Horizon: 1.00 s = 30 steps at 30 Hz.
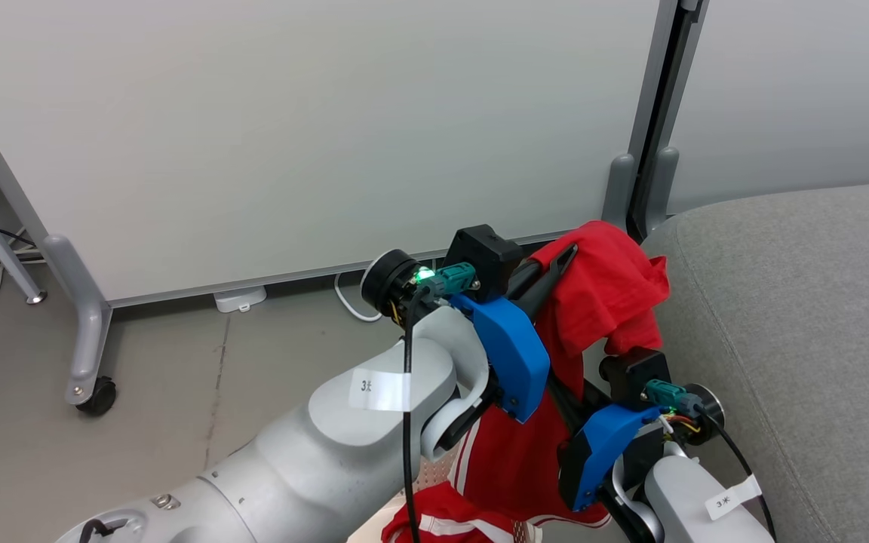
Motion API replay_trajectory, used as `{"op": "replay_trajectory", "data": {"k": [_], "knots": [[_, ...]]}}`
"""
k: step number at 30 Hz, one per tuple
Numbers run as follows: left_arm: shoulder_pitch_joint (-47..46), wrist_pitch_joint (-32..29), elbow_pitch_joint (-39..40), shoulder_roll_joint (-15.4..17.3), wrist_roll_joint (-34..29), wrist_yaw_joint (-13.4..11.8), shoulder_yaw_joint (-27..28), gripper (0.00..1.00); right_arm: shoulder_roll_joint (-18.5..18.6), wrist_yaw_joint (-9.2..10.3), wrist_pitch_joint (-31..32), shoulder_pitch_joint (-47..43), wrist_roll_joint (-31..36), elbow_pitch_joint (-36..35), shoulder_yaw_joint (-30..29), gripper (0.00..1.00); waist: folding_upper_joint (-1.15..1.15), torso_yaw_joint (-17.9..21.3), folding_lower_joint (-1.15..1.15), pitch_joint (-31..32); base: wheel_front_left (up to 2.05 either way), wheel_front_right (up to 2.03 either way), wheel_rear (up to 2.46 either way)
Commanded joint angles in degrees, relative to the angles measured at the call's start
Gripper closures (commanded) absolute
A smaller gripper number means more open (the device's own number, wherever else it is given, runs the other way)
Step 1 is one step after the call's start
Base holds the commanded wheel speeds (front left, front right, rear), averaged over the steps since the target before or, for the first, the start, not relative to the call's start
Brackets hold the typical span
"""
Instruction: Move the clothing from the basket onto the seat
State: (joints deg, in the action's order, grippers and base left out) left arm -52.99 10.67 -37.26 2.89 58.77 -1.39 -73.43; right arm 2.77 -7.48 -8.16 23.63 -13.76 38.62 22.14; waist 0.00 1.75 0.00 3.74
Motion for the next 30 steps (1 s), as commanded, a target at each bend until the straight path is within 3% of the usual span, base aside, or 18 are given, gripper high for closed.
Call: {"op": "replay_trajectory", "data": {"k": [1,2,3,4,5,24,30], "knots": [[0.5,-0.1,-0.2,0.0,-0.4,0.2,-0.1,1.00,0.2,-0.03,-0.3,0.9,-0.1,0.2,-0.1,1.00,0.00,0.0,0.00,0.1,0.00,0.00,0.00],[0.5,-0.1,-0.2,0.0,-0.3,0.2,-0.1,1.00,0.2,-0.03,-0.4,1.0,0.0,0.2,-0.2,1.00,0.00,0.0,0.00,0.1,0.00,0.00,0.00],[0.6,-0.1,-0.2,0.0,-0.4,0.1,-0.1,0.71,0.2,-0.03,-0.5,1.0,0.1,0.3,-0.4,1.00,0.00,0.0,0.00,0.1,0.00,0.00,0.00],[0.6,0.2,-0.3,0.0,-0.6,-0.1,-0.1,0.07,0.2,-0.03,-0.5,0.9,0.3,0.3,-0.6,1.00,0.00,0.0,0.00,0.1,0.00,0.00,0.00],[0.7,0.4,-0.3,0.0,-0.7,-0.3,-0.1,0.00,0.2,-0.03,-0.6,0.9,0.4,0.3,-0.7,1.00,0.00,0.0,0.00,0.1,0.00,0.00,0.00],[5.3,4.1,-2.9,0.0,-2.2,0.2,0.2,0.00,0.2,-0.03,-1.5,0.0,2.4,-1.3,-4.4,1.00,0.00,-1.1,0.00,-0.7,0.00,0.00,0.00],[10.5,4.6,-2.8,0.7,-7.0,0.8,6.3,0.00,0.2,-0.03,-1.5,-1.2,3.6,-2.9,-6.5,1.00,0.00,-2.0,0.00,-1.3,0.00,0.00,0.00]]}}
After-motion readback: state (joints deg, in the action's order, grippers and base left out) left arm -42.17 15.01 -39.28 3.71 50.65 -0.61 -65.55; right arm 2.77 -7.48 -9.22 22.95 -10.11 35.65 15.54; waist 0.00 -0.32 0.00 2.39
